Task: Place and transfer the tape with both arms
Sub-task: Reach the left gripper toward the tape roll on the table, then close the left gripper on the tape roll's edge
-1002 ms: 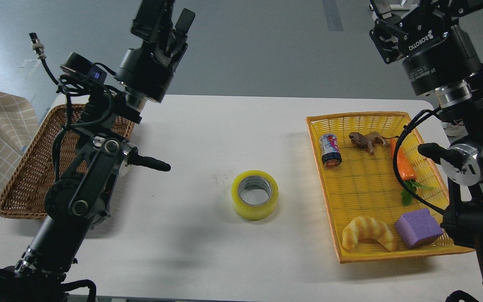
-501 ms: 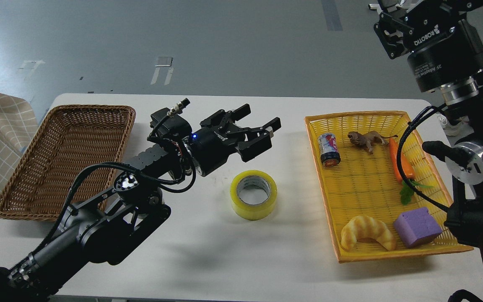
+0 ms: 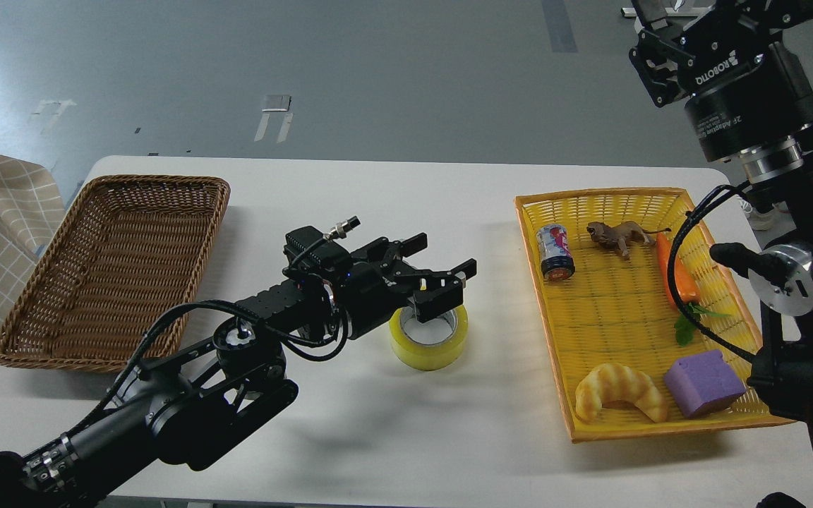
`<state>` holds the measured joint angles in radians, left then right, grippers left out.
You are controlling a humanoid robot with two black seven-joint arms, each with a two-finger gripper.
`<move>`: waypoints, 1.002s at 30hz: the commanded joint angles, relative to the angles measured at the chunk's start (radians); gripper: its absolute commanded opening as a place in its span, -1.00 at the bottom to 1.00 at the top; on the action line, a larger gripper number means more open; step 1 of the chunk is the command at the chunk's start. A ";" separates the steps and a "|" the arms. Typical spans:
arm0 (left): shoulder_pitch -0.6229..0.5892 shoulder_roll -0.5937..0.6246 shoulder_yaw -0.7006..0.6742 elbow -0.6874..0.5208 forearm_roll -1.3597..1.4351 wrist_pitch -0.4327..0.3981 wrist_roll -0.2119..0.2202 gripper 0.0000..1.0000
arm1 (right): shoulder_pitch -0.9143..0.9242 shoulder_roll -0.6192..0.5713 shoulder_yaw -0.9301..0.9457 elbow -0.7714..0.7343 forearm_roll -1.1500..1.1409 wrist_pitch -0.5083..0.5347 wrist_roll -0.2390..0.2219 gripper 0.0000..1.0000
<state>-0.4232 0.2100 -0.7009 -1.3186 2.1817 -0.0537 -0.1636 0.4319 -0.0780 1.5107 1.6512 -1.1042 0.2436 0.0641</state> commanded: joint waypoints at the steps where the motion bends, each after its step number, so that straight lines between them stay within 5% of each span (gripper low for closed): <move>1: -0.006 -0.001 0.000 0.027 0.000 0.000 -0.001 0.96 | -0.005 0.004 0.011 0.009 0.001 -0.001 0.000 1.00; 30: -0.002 0.009 0.081 0.210 0.000 0.091 -0.002 0.96 | -0.078 0.010 0.039 0.041 0.003 -0.003 0.000 1.00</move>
<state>-0.4268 0.2196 -0.6204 -1.1157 2.1817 0.0270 -0.1647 0.3610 -0.0681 1.5489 1.6906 -1.1015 0.2408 0.0645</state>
